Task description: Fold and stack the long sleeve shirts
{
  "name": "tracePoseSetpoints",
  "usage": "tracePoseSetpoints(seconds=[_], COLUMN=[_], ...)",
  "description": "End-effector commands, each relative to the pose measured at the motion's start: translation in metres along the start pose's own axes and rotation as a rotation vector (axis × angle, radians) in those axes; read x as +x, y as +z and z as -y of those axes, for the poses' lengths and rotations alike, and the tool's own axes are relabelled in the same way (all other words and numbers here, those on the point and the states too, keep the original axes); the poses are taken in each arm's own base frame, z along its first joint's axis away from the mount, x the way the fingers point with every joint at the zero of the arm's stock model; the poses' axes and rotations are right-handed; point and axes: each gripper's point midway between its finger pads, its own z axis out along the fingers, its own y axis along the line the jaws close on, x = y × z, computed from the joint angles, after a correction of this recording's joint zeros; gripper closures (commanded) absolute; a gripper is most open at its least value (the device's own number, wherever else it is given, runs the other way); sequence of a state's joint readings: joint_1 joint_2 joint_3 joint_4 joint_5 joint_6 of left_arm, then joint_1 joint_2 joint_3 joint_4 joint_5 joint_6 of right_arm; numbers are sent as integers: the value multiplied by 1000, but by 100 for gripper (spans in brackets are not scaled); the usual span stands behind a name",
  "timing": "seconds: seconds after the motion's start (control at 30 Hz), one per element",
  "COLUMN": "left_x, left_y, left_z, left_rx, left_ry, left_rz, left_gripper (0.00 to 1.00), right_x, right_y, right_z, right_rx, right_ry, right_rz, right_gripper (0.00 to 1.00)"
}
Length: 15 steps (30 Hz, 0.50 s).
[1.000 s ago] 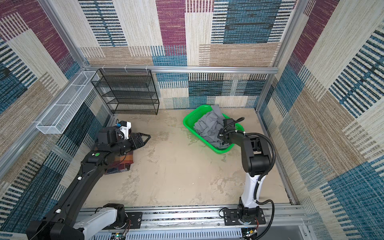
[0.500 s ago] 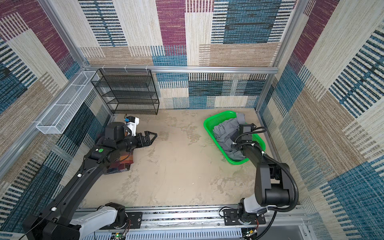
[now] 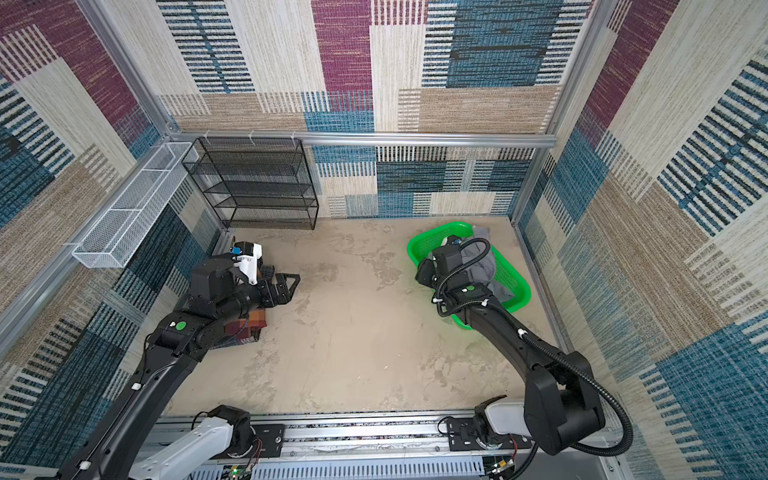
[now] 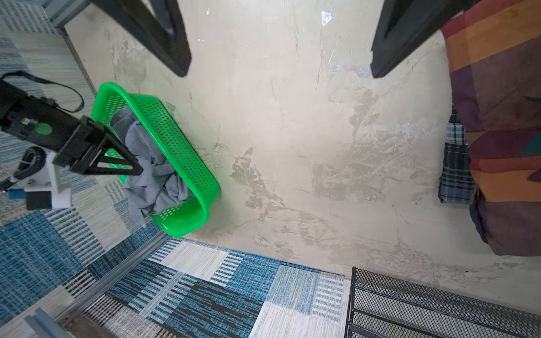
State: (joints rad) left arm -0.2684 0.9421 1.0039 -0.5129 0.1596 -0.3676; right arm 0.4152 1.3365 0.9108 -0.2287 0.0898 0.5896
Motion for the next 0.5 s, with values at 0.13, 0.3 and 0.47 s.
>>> tracePoseSetpoints(seconds=[0.13, 0.3, 0.47], left_x=[0, 2, 1], left_y=[0, 2, 2], left_z=[-4, -6, -7], left_rx=[-21, -26, -37], left_ry=[43, 41, 42], left_rz=[3, -9, -4], left_gripper=[1, 1, 1], right_x=[80, 74, 49], right_y=[29, 57, 85], right_z=[-8, 15, 39], right_rx=[-53, 36, 91], right_ry=[-56, -117, -131], right_rz=[-207, -207, -200], right_gripper=[42, 42, 43])
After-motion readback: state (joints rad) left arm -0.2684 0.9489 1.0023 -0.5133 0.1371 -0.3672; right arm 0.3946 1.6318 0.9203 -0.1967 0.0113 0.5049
